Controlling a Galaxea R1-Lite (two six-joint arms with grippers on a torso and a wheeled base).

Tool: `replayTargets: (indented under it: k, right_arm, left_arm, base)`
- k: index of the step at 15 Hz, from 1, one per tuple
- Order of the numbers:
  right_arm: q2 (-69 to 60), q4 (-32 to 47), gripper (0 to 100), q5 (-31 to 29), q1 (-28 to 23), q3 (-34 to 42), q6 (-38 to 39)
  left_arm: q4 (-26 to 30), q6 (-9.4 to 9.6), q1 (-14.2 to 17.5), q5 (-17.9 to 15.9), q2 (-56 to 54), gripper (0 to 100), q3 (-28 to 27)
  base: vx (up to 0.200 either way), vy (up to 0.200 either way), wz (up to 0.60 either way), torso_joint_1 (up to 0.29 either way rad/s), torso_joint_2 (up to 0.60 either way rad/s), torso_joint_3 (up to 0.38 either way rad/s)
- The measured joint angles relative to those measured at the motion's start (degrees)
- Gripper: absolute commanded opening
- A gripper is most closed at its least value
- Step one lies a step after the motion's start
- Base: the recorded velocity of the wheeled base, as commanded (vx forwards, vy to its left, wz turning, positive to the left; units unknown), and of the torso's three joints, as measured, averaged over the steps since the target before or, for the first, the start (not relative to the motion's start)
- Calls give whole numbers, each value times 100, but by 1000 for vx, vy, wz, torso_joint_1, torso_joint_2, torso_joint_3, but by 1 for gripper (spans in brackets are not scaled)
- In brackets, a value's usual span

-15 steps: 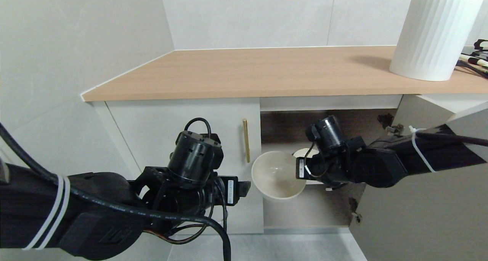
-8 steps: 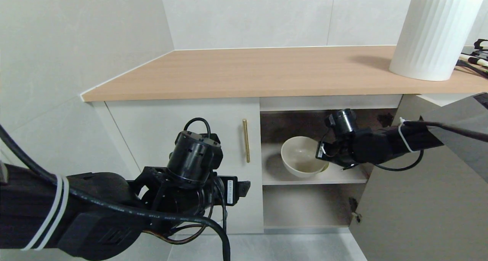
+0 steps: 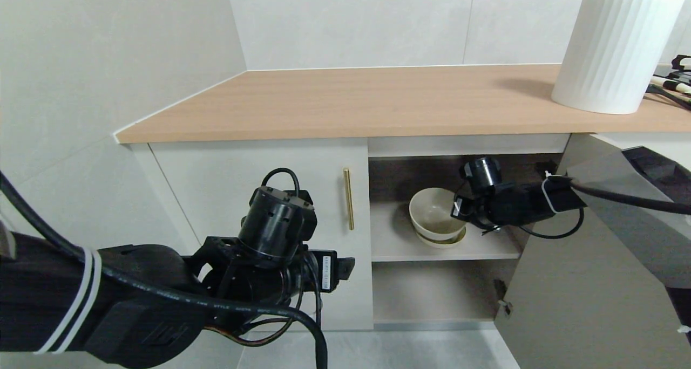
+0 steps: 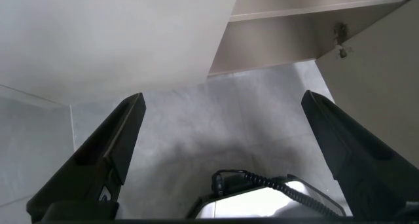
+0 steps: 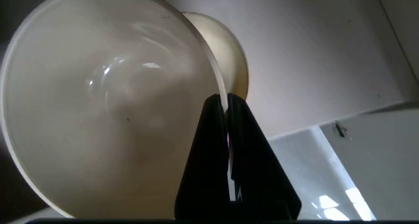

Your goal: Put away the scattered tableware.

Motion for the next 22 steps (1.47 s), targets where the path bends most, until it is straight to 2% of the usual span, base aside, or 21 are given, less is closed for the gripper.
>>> replayTargets:
  k: [19, 20, 22]
  right_arm:
    - [580, -2, 0, -37, -152, -488, -22]
    - [588, -2, 100, -39, -152, -488, -24]
    - [602, -7, 100, -26, -152, -496, -40]
  left_arm:
    - [-2, 0, 0, 0, -10, 100, 9]
    - [-2, -2, 0, 0, -10, 100, 9]
    - [0, -2, -1, 10, -11, 100, 9]
  base:
    - [0, 0, 0, 0, 0, 0]
    - [0, 0, 0, 0, 0, 0]
    - [0, 0, 0, 0, 0, 0]
